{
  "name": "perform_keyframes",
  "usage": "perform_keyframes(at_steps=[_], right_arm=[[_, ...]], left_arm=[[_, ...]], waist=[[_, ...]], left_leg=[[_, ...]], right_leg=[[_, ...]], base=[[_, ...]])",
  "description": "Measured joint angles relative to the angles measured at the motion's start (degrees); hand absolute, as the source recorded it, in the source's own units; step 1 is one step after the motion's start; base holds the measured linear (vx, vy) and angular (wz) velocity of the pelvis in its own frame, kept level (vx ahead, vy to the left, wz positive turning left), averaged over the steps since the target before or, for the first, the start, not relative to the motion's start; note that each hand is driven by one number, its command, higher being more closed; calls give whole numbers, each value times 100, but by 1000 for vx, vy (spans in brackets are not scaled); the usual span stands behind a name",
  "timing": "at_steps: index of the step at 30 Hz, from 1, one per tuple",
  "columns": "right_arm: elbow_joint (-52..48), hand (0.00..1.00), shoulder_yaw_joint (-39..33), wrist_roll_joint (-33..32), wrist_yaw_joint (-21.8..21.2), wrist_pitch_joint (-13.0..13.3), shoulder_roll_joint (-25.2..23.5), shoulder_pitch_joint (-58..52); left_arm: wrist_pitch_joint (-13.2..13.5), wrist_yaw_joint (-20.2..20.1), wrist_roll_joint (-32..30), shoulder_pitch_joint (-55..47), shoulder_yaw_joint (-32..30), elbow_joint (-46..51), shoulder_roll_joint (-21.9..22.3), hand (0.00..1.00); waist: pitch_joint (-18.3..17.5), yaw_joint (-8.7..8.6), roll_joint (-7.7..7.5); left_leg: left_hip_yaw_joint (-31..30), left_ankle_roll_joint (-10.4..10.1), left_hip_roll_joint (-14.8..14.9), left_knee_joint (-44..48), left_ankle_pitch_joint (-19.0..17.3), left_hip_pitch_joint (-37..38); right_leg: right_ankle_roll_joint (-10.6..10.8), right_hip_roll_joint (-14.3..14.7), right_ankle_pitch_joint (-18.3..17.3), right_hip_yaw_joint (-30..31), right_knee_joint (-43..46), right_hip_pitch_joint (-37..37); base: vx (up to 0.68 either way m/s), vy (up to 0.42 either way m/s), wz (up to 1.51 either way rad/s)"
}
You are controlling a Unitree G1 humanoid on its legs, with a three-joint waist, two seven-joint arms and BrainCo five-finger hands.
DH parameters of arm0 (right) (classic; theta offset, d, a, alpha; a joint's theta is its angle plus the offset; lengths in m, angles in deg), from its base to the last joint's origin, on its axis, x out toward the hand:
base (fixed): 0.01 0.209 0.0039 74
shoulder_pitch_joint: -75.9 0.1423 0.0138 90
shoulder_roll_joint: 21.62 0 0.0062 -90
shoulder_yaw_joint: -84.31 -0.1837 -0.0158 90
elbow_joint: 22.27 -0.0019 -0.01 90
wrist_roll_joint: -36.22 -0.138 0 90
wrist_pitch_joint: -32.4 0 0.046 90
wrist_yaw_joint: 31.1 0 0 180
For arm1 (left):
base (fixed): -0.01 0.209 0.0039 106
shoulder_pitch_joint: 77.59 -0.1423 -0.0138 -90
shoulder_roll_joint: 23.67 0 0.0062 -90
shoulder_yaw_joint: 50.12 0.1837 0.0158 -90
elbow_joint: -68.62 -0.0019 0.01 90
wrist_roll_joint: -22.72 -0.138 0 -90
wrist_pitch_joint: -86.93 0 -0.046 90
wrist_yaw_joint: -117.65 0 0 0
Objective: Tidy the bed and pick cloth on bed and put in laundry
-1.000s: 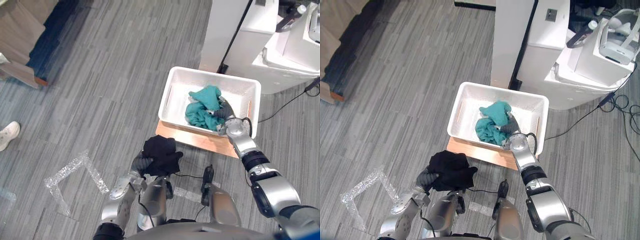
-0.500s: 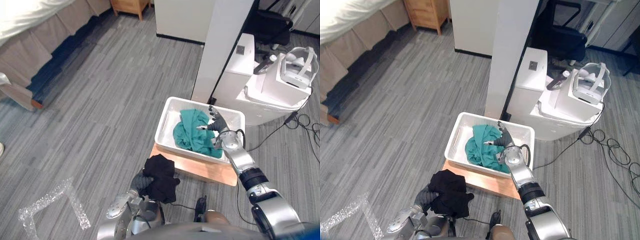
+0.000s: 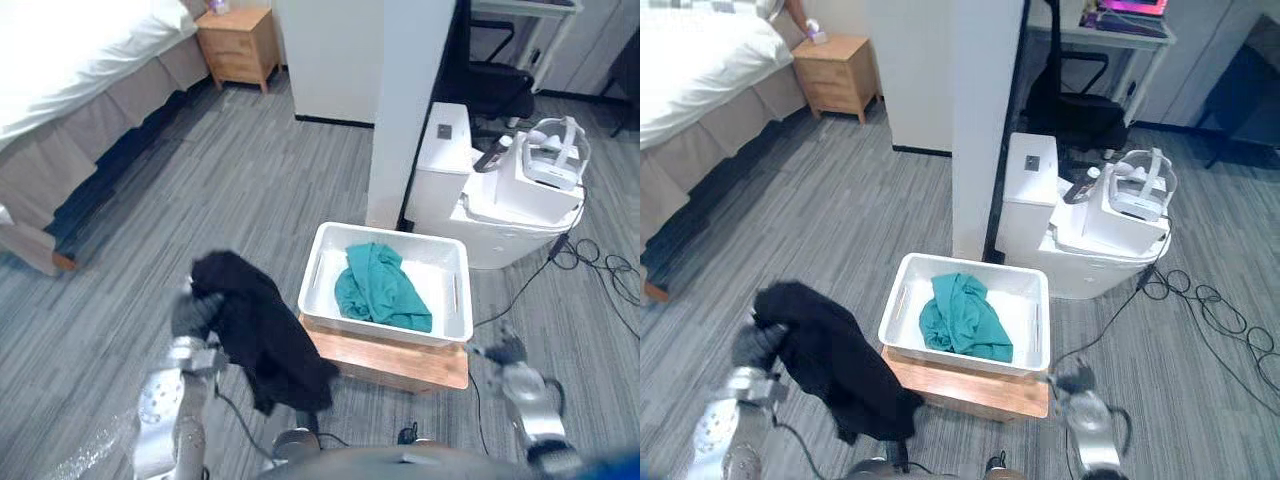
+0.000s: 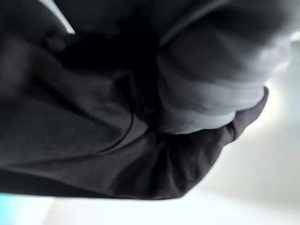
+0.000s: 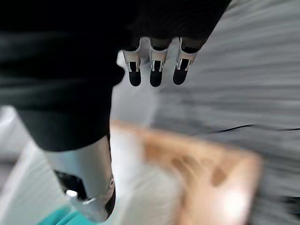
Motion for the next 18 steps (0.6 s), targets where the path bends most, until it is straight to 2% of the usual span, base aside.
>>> perform_keyframes(at_steps=[1,4,6,8,9,10,11,12,13,15,18], right_arm=[[155,0,-88,-94,1,82,-25,-206],[464,0,-121,-256,-4,251,-176,-665],[598,0,-134,-258,-12,364,-289,-820],[710,0,-144,-283,-35,441,-369,-893],[726,0,-202,-374,-62,509,-442,-919],[760,0,-214,-429,-72,544,-464,-913],[975,0,-214,-474,-134,667,-519,-924],[1051,0,-216,-478,-198,754,-506,-943],[1064,0,-224,-478,-227,794,-497,-959],[1141,0,-243,-486,-311,928,-660,-1069],[1376,0,-228,-486,-410,1040,-755,-1154]], left_arm=[[112,-3,-3,157,13,237,-106,100],[178,-88,3,571,45,706,-569,100],[187,-114,-2,816,153,857,-718,100],[370,-104,-100,1090,392,883,-783,100],[506,-75,-221,1259,593,881,-841,100],[572,-66,-313,1315,646,880,-857,100],[812,19,-505,1435,776,843,-902,100],[1015,107,-592,1527,868,809,-903,100],[1100,130,-623,1534,872,804,-910,100],[1499,183,-702,1580,852,675,-1011,100],[1640,318,-788,1606,857,592,-1023,100]], waist=[[-71,-46,32],[-165,-60,126],[-201,-79,173],[-247,-92,219],[-288,-163,222],[-309,-205,209],[-411,-247,89],[-441,-219,134],[-477,-222,189],[-560,-273,51],[-620,-346,-85]], left_leg=[[5,7,11,-1,7,9],[142,-13,106,-5,-34,121],[226,9,123,-6,-75,170],[349,12,129,-6,-80,191],[472,7,118,-7,-88,188],[532,-46,104,-8,-131,184],[856,-28,61,113,-184,215],[994,-51,128,161,-205,286],[1017,-22,160,-1,-170,313],[1094,26,110,-13,-171,299],[1170,22,73,-13,-169,308]], right_leg=[[-6,0,4,4,13,2],[-12,21,5,99,112,4],[-20,25,16,168,122,-2],[-1,39,-9,249,89,-20],[14,32,-12,251,81,-40],[11,6,-8,259,62,-44],[34,-144,53,330,-92,-66],[51,-103,67,399,-140,-60],[54,-61,85,402,-145,-64],[62,-98,176,521,-139,-144],[33,-105,203,659,-55,-219]], base=[[-13,-1,-6],[-65,-5,-17],[-86,-2,-22],[-117,14,-19],[-90,16,-1],[-71,67,-8],[18,90,-33],[36,74,-36],[48,26,-24],[4,45,-12],[57,46,-11]])
